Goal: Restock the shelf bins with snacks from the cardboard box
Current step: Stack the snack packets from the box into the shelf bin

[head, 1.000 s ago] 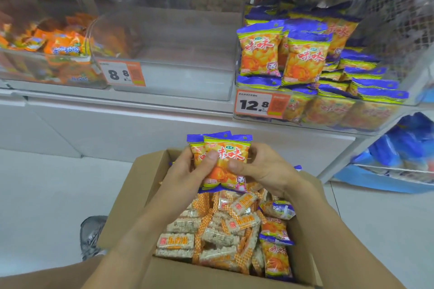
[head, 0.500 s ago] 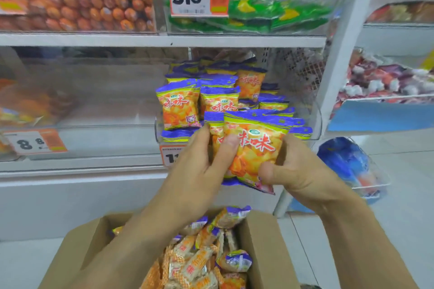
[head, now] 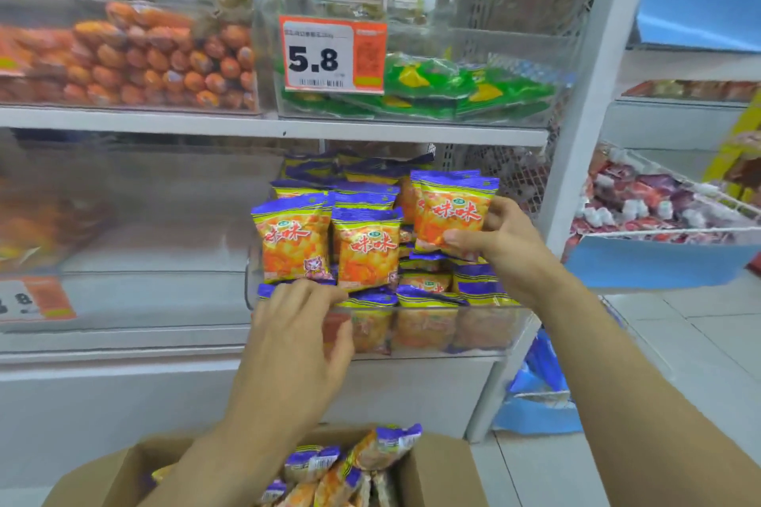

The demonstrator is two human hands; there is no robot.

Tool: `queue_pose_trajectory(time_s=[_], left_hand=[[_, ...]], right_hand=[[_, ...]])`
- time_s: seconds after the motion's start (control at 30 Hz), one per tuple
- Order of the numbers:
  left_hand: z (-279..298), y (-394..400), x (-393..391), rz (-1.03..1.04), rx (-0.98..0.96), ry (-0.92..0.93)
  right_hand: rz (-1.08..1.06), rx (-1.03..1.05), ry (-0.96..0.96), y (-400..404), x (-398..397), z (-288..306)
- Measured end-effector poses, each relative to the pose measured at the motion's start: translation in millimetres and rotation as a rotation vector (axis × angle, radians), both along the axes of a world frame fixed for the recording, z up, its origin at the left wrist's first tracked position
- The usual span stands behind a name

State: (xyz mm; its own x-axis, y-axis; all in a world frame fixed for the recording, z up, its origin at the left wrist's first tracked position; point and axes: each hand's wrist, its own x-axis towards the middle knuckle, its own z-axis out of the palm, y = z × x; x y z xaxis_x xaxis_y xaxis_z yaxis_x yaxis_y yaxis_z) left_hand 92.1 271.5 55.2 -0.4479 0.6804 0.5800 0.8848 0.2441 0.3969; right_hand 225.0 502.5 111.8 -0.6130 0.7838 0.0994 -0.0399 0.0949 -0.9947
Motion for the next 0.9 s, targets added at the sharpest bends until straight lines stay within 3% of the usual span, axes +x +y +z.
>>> queue_pose_trajectory(time_s=[0.13, 0.37, 0.63, 0.9], left_hand=[[-8.9, 4.3, -5.7, 0.022, 0.028, 0.077], [-17.2, 5.2, -0.9, 0.025, 0.106, 0.052], [-21.0, 5.4, 4.5, 0.042, 0.133, 0.026], [-23.4, 1.8, 2.4, -0.007, 0.058, 0.057]], right_hand=[[-0.028, -0.015, -0.124, 18.9, -30.1, 4.0], [0.078, 0.064, -0.314, 29.8, -32.4, 12.9], [-0.141, 0.008, -0.198, 33.5, -17.2, 18.0], [-0.262, 0.324, -0.264, 27.5, -34.5, -7.1]])
